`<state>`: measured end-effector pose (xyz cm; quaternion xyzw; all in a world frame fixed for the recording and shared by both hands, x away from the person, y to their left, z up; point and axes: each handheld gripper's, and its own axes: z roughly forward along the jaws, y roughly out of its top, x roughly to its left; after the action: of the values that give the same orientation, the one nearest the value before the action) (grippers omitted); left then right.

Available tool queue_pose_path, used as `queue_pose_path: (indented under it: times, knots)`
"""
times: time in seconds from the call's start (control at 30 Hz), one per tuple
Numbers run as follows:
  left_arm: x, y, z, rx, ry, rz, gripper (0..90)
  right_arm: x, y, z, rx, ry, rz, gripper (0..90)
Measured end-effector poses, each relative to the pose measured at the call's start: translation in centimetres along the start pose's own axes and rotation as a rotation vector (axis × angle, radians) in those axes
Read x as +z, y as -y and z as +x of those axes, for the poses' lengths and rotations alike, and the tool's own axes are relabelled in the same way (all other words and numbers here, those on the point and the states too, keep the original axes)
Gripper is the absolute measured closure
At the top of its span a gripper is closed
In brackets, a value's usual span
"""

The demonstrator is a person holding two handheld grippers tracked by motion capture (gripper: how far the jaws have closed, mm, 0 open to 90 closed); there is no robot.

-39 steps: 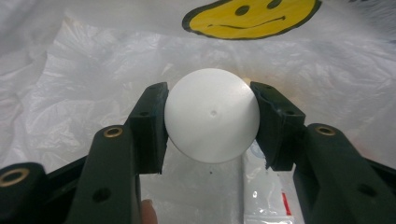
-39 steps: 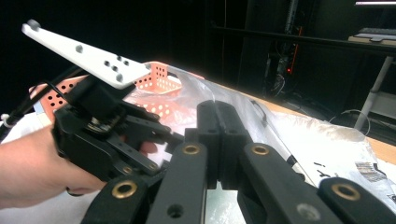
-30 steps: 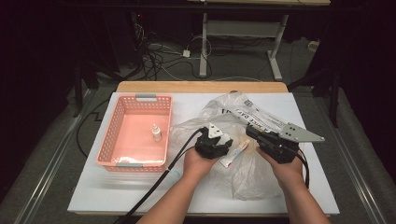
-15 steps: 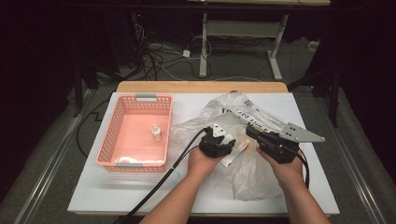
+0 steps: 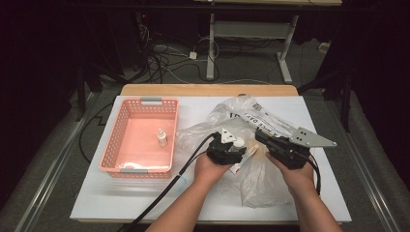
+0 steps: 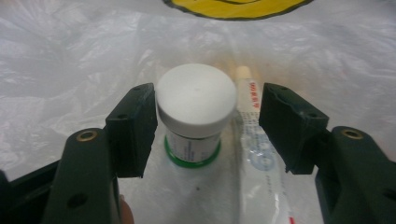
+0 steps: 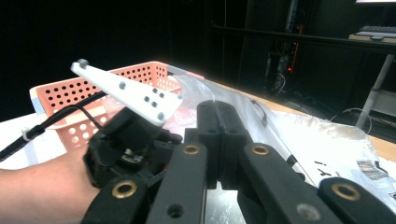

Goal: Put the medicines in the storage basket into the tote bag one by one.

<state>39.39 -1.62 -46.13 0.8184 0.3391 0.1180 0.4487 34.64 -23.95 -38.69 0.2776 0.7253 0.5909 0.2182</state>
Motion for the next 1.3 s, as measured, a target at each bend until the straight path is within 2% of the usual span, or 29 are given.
queue_pose_path:
  times: [0.07, 0.3, 0.33, 0.37, 0.47, 0.6, 0.77, 0.97, 1.03, 1.17, 1.3]
  knots:
    - [-0.4, 0.1, -0.1, -0.006, 0.013, -0.005, 34.2, 0.0, 0.0, 0.0, -0.001, 0.001, 0.000, 90.0]
    - [-2.2, 0.8, -0.6, -0.005, 0.015, -0.022, 30.9, 0.0, 0.0, 0.0, -0.005, 0.002, 0.004, 90.0]
    - [-2.5, 0.9, -0.6, -0.006, 0.030, -0.024, 30.7, 0.0, 0.0, 0.0, -0.005, 0.002, 0.004, 90.0]
    - [-2.7, 1.1, -0.7, -0.004, 0.048, -0.021, 28.3, 0.0, 0.0, 0.0, -0.005, 0.003, 0.004, 90.0]
    - [-3.5, 1.5, -0.8, -0.008, 0.066, -0.024, 24.7, 0.0, 0.0, 0.0, -0.005, 0.003, 0.005, 90.0]
    - [-4.4, 2.3, -1.1, 0.000, 0.073, -0.008, 18.5, 0.0, 0.0, 0.0, -0.004, 0.004, 0.002, 90.0]
    - [-6.0, 3.1, -1.5, 0.011, 0.077, -0.022, 13.3, -0.1, 0.0, 0.0, -0.002, 0.005, 0.003, 90.0]
    - [-7.9, 3.5, -2.0, 0.017, 0.091, -0.022, 0.4, -0.1, 0.0, 0.1, -0.003, 0.005, 0.005, 90.0]
    - [-8.6, 3.6, -2.1, 0.019, 0.102, -0.018, 0.0, -0.1, 0.0, 0.1, -0.003, 0.006, 0.005, 90.0]
    - [-10.0, 3.7, -2.3, 0.030, 0.090, -0.028, 0.0, -0.1, 0.0, 0.1, -0.001, 0.009, 0.004, 90.0]
    - [-11.5, 3.8, -1.9, 0.026, 0.073, -0.043, 0.0, -0.1, 0.0, 0.1, -0.002, 0.010, 0.004, 90.0]
